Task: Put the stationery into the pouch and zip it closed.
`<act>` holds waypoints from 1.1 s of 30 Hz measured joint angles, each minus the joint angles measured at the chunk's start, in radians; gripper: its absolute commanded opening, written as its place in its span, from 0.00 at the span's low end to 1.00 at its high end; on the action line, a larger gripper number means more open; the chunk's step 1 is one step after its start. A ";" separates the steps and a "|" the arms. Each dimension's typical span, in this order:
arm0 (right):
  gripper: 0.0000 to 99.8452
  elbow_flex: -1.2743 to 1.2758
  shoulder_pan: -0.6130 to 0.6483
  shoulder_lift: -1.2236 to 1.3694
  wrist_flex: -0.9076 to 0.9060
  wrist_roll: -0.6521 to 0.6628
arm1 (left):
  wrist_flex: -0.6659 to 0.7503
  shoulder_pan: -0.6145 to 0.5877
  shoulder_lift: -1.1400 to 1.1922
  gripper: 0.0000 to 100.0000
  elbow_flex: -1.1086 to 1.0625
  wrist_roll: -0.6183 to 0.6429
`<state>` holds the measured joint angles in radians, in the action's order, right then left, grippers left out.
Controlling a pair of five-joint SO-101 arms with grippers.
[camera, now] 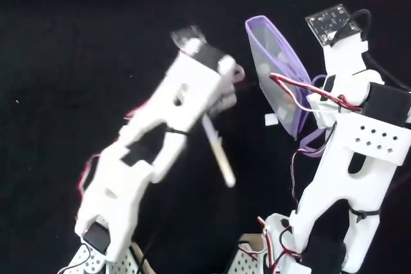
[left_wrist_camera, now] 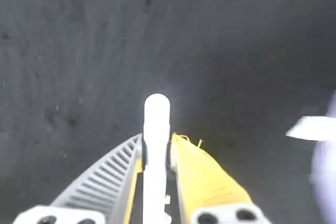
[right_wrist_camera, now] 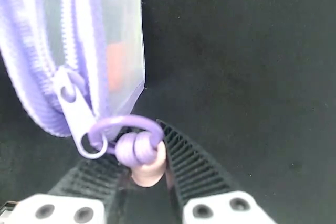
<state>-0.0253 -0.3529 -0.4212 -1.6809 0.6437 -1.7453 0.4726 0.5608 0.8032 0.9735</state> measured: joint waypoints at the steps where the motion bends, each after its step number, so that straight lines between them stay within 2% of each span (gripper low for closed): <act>1: 0.01 0.000 0.000 0.000 0.000 0.000 | 0.000 -0.028 -0.037 0.03 0.028 0.000; 7: 0.01 0.000 0.000 0.000 0.000 -0.003 | 0.149 -0.199 -0.118 0.03 0.195 -0.002; 11: 0.01 0.000 0.000 0.000 0.000 -0.003 | 0.265 -0.255 -0.123 0.03 0.304 -0.003; 19: 0.01 0.000 0.000 0.000 0.000 -0.003 | 0.427 -0.195 -0.127 0.03 0.628 -0.005; 24: 0.01 0.000 0.000 0.000 0.000 -0.003 | 0.535 -0.127 -0.133 0.03 0.667 -0.020; 30: 0.01 0.000 0.000 0.000 0.000 -0.003 | 0.597 -0.063 -0.020 0.03 0.638 -0.215; 33: 0.01 0.000 0.000 0.000 0.000 -0.003 | 0.597 -0.075 0.038 0.03 0.651 -0.258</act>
<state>-0.0253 -0.3529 -0.4212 -1.6809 0.6406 -1.1485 0.3974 0.5992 1.4538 0.7158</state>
